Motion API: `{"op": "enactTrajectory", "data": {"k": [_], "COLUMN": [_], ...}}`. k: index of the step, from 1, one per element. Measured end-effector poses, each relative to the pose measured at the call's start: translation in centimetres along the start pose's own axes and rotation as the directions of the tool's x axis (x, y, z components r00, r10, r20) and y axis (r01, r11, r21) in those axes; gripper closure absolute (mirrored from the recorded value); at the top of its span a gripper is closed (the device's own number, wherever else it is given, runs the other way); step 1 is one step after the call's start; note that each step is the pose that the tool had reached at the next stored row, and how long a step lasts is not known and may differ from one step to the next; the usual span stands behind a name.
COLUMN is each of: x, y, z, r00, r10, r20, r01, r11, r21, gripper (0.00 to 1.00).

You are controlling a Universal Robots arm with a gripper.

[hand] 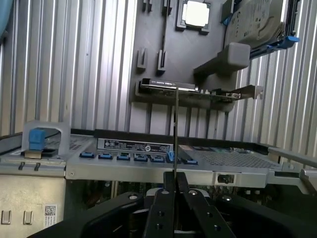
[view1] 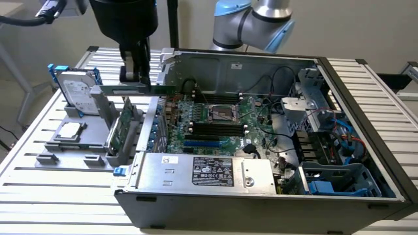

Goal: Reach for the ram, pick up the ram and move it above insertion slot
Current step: 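Pick up the ram and move it above insertion slot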

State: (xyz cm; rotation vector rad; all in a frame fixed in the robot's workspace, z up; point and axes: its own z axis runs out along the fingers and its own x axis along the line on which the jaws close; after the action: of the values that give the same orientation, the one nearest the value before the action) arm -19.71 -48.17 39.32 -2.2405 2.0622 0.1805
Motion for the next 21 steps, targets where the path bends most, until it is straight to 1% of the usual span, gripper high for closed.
{"op": "enactTrajectory", "data": {"k": [9, 12, 16, 21], "x": [0.3, 0.2, -0.3, -1.0], "y": [-4.09, -5.45, -6.95, -8.69], "z": [-0.08, -0.06, 0.05, 0.18], "r00": [1.0000, 1.0000, 1.0000, 0.9998], "r10": [0.000, 0.000, 0.000, 0.000], "r20": [0.0000, -0.0011, -0.0075, -0.0178], "r01": [0.000, 0.000, 0.000, 0.000], "r11": [1.0000, 1.0000, 1.0000, 1.0000], "r21": [0.0000, -0.0001, -0.0006, -0.0015], "gripper": [0.87, 0.87, 0.87, 0.87]}}
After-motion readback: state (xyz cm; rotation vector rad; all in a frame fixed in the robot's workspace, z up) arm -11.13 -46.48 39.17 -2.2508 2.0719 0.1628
